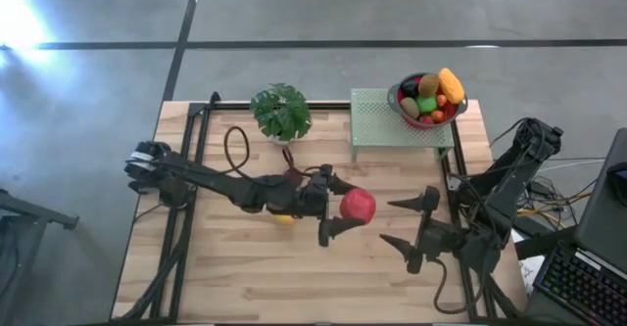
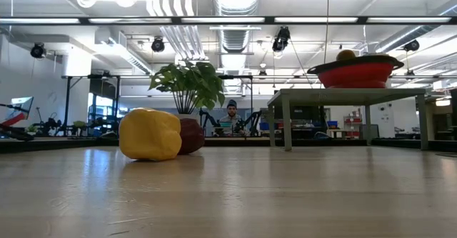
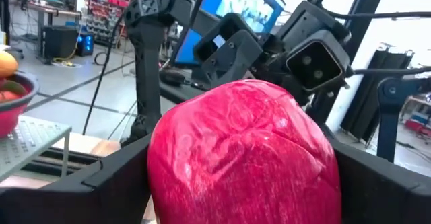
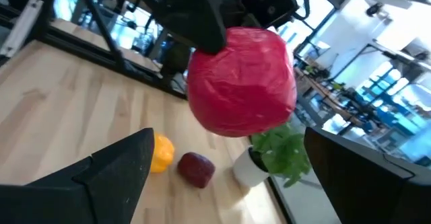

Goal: Pick & Place Fruit
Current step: Put the red apple into the red strainer bowl on the shelf

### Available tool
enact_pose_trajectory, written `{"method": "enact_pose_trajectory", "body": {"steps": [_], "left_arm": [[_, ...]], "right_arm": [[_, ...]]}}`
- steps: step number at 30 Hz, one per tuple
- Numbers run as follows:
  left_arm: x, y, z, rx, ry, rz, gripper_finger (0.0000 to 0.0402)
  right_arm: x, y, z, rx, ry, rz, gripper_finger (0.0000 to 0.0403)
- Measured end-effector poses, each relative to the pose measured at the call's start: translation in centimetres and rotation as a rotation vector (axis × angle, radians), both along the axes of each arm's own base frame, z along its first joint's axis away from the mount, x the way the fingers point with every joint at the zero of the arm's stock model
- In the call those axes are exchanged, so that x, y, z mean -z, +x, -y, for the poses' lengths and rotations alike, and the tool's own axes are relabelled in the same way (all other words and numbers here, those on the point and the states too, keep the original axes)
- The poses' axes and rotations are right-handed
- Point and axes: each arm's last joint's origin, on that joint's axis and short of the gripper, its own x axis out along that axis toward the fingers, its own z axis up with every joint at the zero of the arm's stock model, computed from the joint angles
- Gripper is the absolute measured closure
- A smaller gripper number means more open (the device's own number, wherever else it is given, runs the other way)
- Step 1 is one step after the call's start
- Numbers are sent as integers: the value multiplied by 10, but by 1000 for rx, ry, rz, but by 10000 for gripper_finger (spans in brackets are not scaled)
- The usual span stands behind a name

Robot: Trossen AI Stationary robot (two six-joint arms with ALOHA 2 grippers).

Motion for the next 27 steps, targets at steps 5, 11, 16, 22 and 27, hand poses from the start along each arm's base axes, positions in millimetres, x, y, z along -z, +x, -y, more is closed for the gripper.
{"method": "enact_pose_trajectory", "body": {"steps": [5,11,16,22,27], "left_arm": [[-1,1,-7,-18,-3,13,28],[-1,2,-8,-22,2,13,27],[-1,2,-8,-22,2,13,27],[-2,2,-9,-22,1,17,27],[-2,2,-8,-19,1,17,27]], "right_arm": [[-6,5,7,77,-32,13,25],[-15,10,10,71,-14,20,25],[-21,10,10,66,1,29,25],[-29,10,10,79,103,75,25],[-28,10,11,80,89,69,25]]}}
